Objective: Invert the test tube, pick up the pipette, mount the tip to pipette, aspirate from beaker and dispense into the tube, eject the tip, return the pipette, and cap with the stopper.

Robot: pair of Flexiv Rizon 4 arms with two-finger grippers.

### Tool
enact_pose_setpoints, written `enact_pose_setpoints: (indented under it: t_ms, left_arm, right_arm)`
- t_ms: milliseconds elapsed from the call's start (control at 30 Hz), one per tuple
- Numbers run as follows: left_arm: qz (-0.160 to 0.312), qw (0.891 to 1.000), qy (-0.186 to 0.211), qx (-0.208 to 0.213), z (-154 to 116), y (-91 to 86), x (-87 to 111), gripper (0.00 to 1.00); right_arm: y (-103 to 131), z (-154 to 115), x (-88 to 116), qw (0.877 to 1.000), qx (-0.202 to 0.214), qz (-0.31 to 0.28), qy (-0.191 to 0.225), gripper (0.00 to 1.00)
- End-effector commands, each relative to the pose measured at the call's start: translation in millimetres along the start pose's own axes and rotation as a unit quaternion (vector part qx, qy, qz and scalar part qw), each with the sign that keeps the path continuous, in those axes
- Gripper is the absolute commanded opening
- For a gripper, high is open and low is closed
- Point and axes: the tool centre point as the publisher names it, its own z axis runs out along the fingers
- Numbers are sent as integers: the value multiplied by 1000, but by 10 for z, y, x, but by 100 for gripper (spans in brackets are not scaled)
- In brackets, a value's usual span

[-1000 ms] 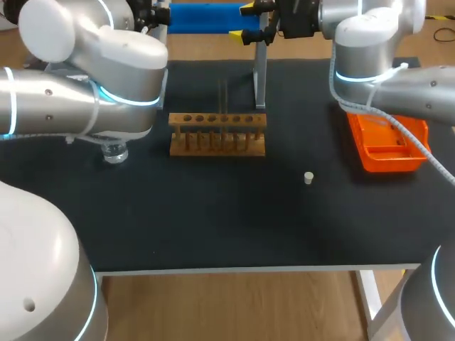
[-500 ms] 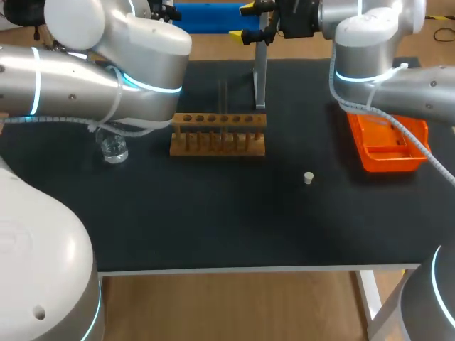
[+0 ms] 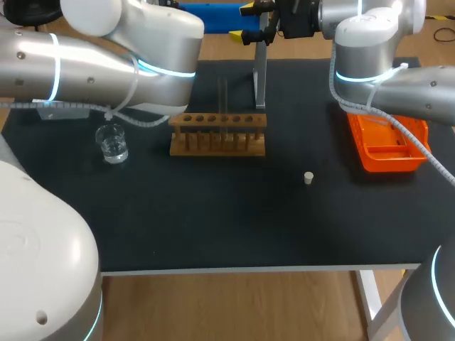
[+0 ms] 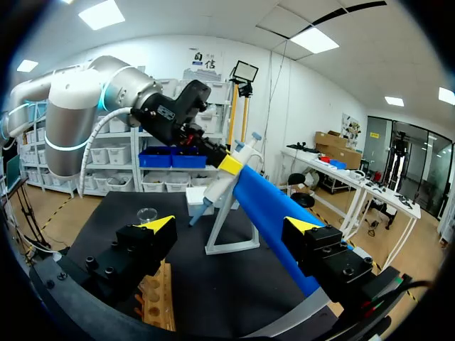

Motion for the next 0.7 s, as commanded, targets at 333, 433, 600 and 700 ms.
enact_pose_setpoints:
  t_ms: [333,433,600,700]
  left_arm:
    - [-3,1000,-13,-25,124,-16,39,0]
    - [-4,999,-14,-29,138,11,33,0]
    - [-6,999,-14,-37,162,63,26,0]
    - [-8,999,-13,-40,176,88,25,0]
  right_arm:
    - [6,-7,-11,1000,2,0,2,100]
    - [6,-7,-11,1000,2,0,2,100]
    - [6,-7,-11,1000,2,0,2,100]
    - [6,-7,-11,1000,2,0,2,100]
